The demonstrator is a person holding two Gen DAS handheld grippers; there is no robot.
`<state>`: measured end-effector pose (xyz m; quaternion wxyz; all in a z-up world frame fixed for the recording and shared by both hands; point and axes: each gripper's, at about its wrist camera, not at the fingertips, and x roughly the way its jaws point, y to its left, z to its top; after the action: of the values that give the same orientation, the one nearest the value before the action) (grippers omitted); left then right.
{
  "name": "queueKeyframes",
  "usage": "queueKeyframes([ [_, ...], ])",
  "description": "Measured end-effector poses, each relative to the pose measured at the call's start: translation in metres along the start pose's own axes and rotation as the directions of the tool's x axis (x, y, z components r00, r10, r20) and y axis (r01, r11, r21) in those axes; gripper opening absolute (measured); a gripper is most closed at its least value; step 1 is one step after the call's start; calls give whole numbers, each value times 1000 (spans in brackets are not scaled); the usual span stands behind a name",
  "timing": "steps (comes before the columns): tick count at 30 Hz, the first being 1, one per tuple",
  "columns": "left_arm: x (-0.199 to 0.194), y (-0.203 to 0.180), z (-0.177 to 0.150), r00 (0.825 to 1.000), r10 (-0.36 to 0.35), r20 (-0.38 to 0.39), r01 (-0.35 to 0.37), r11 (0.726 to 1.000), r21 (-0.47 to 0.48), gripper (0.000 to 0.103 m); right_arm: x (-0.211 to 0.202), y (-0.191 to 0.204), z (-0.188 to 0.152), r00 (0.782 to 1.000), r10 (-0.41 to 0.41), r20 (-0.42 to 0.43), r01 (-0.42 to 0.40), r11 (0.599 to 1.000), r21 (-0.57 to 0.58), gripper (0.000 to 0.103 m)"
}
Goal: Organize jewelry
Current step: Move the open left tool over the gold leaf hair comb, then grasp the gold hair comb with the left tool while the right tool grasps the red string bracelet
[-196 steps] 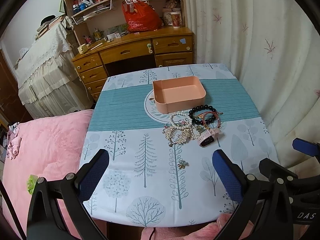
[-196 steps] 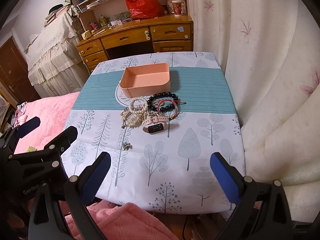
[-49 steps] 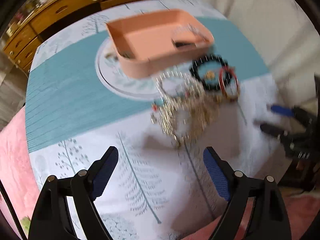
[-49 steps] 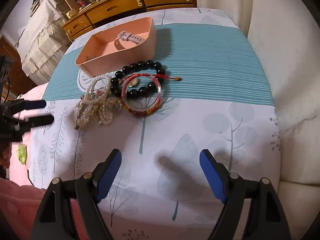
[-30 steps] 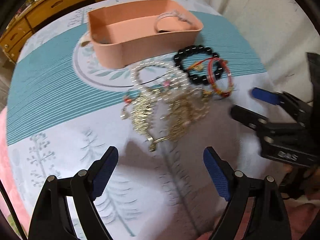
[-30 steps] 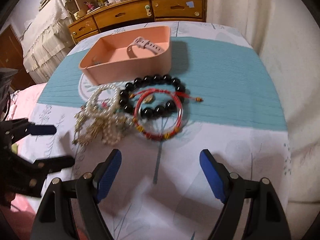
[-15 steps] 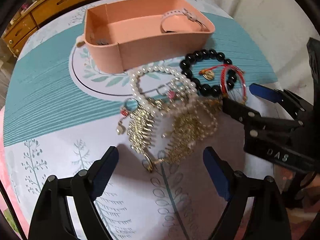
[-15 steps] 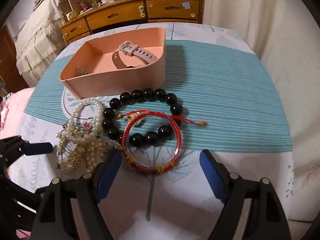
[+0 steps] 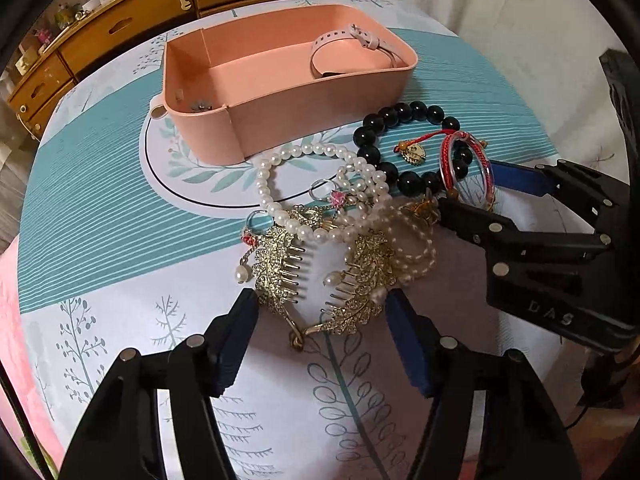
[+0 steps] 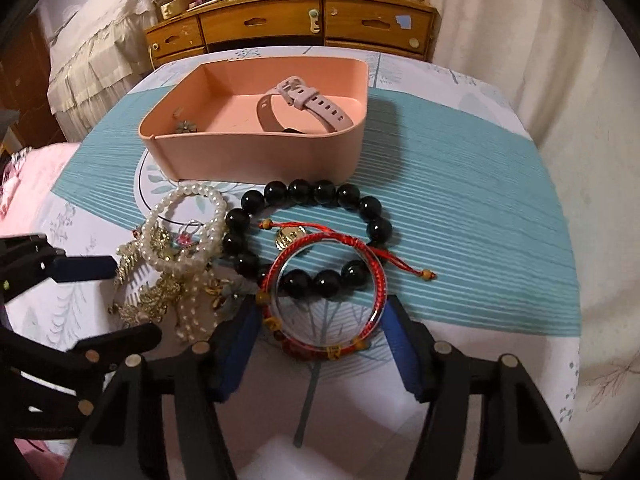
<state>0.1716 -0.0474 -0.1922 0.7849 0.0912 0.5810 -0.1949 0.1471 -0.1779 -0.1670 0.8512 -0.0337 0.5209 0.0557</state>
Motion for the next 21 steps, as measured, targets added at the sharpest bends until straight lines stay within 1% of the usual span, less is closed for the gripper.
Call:
queueKeyframes([
  [4,-7,4,-13,1000,-4,0,4,1000,10,63,-3,-5,1,998,51,-22,-49,996,76,62],
  [7,-12,4,-21,1000,-9,0,9,1000,22,63,-5,-6,-1,997,72,-32,-69,992,110,62],
  [11,-20,6,-33,1000,-24,-2,24,999,28,63,-11,-4,-5,996,74,-47,-68,991,117,62],
  [14,-26,7,-40,1000,-18,-18,19,999,37,63,-15,-2,-8,995,85,-53,-78,989,122,62],
  [17,-34,10,-44,999,-19,-38,21,999,48,63,-19,-1,-8,994,95,-60,-86,988,131,62],
  [20,-47,10,-40,999,-28,-45,31,997,68,63,-26,0,-8,993,104,-61,-94,985,145,62],
  [21,-52,11,-40,999,-29,-46,32,996,78,54,-29,0,-8,993,105,-56,-96,984,150,62],
])
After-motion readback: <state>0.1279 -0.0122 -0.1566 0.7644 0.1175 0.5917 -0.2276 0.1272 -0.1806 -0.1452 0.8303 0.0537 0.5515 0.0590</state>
